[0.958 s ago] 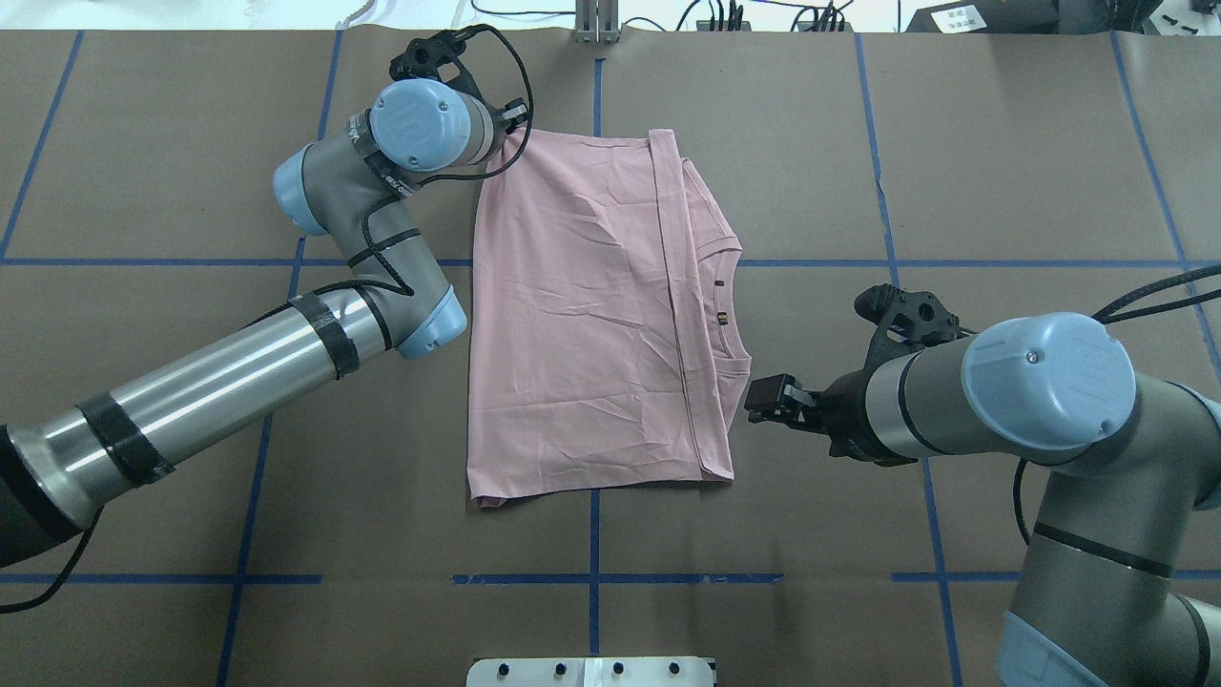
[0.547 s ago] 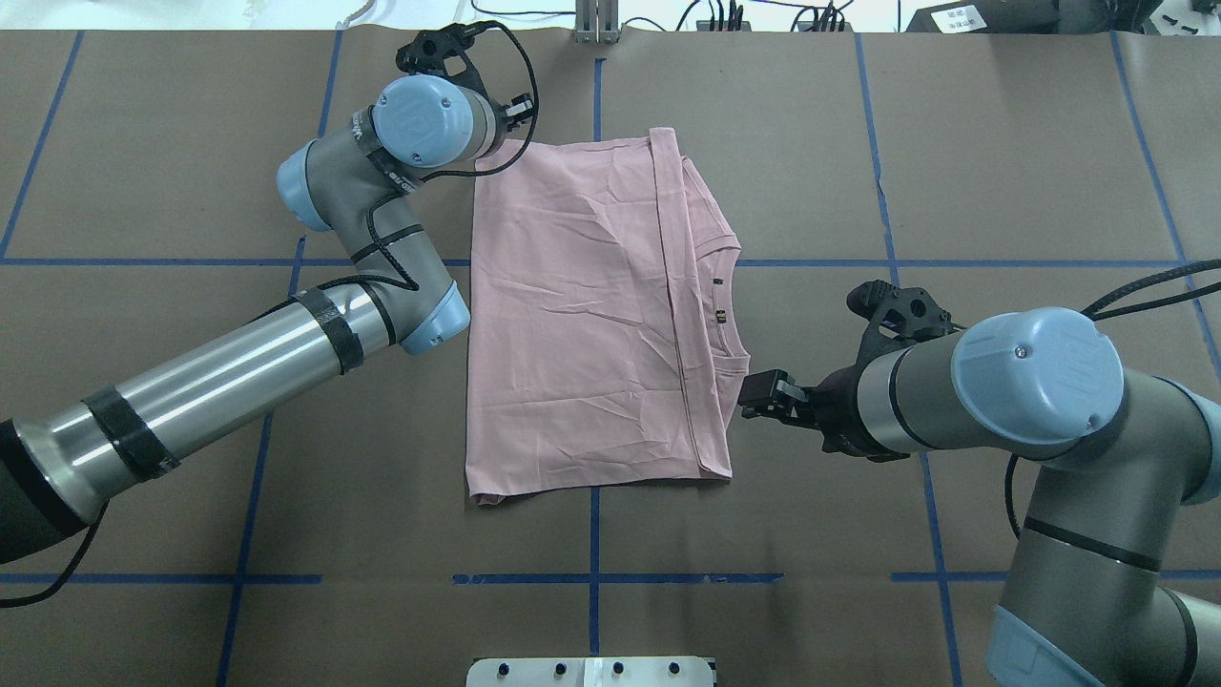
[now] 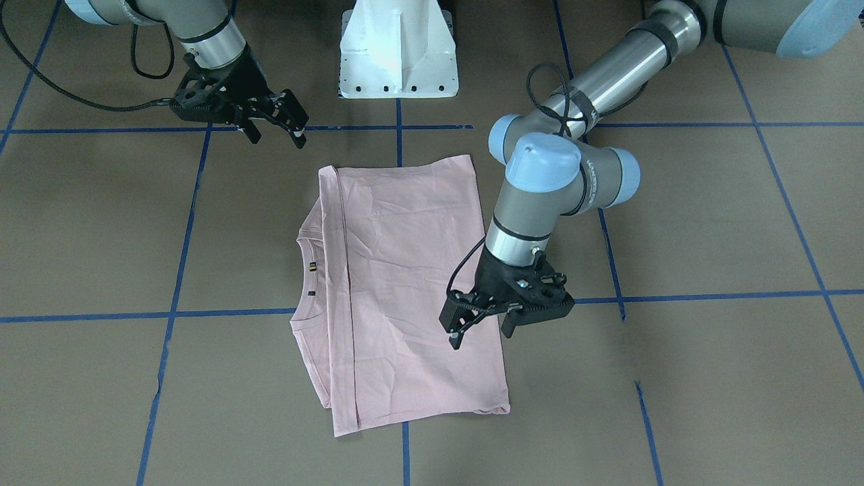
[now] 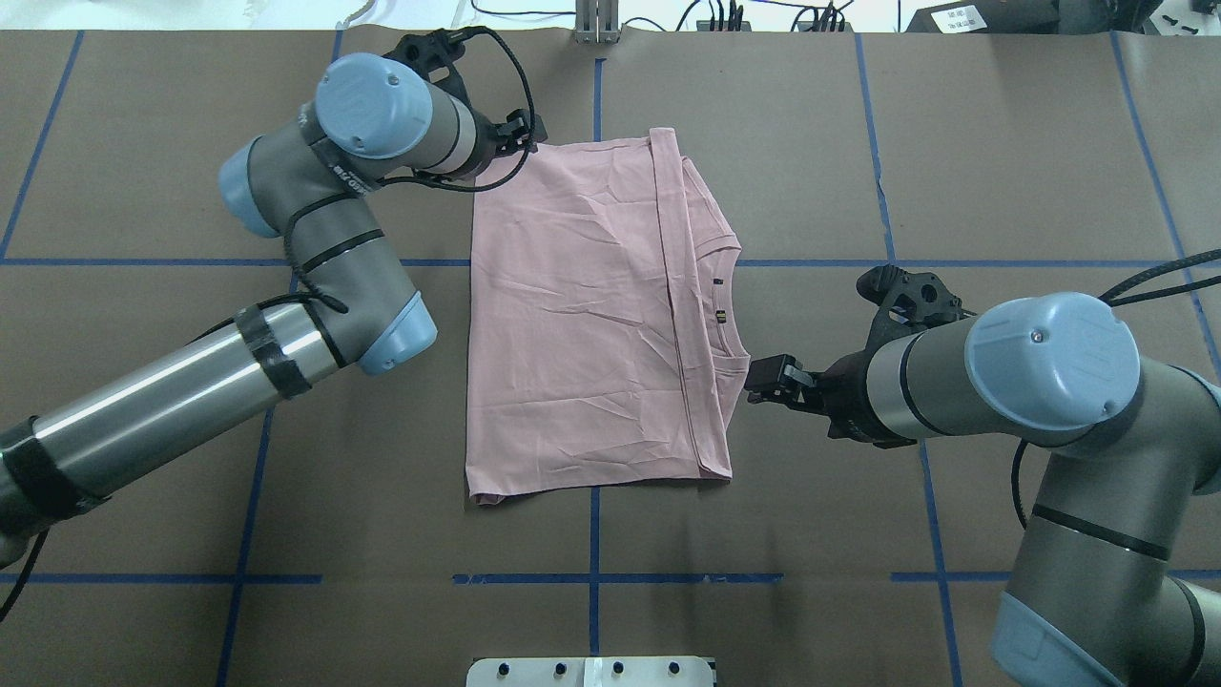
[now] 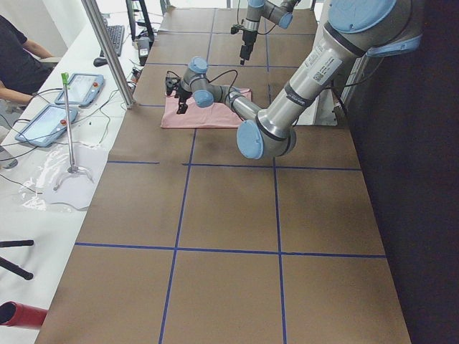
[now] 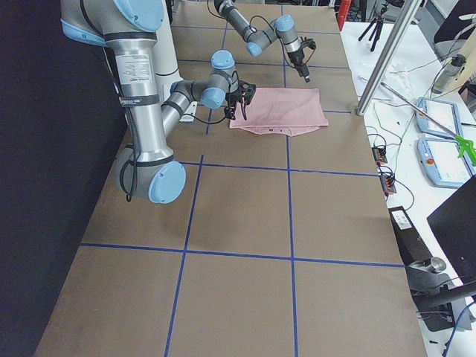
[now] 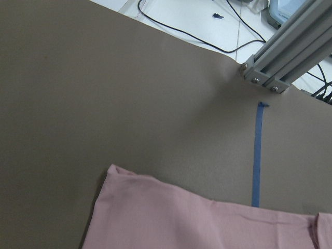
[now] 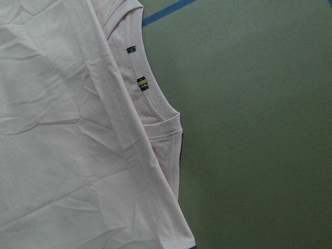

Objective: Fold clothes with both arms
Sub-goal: 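Move the left gripper down to the shirt's corner nearest the robot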

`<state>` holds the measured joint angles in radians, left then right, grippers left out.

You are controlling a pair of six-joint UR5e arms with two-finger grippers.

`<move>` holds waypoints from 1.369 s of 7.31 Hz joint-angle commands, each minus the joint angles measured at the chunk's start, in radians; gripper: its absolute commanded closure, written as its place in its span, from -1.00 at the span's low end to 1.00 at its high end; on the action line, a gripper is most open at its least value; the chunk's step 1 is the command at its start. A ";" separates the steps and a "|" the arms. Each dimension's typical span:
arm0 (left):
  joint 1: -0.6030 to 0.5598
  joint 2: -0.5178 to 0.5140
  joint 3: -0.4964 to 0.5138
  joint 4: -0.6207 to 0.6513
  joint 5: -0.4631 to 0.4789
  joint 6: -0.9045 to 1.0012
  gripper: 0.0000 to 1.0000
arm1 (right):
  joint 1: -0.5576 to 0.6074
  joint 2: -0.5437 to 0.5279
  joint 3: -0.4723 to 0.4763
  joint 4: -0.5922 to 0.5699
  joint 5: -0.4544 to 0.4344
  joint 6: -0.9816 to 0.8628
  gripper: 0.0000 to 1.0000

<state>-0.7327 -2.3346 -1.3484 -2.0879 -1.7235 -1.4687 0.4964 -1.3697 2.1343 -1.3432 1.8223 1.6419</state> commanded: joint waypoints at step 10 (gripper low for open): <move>0.433 0.293 -0.479 0.434 0.076 -0.671 -0.90 | 0.007 0.000 -0.002 0.001 0.000 -0.017 -1.00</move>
<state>-0.3170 -2.0437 -1.8287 -1.6580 -1.6488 -2.1304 0.5029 -1.3698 2.1334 -1.3434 1.8224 1.6250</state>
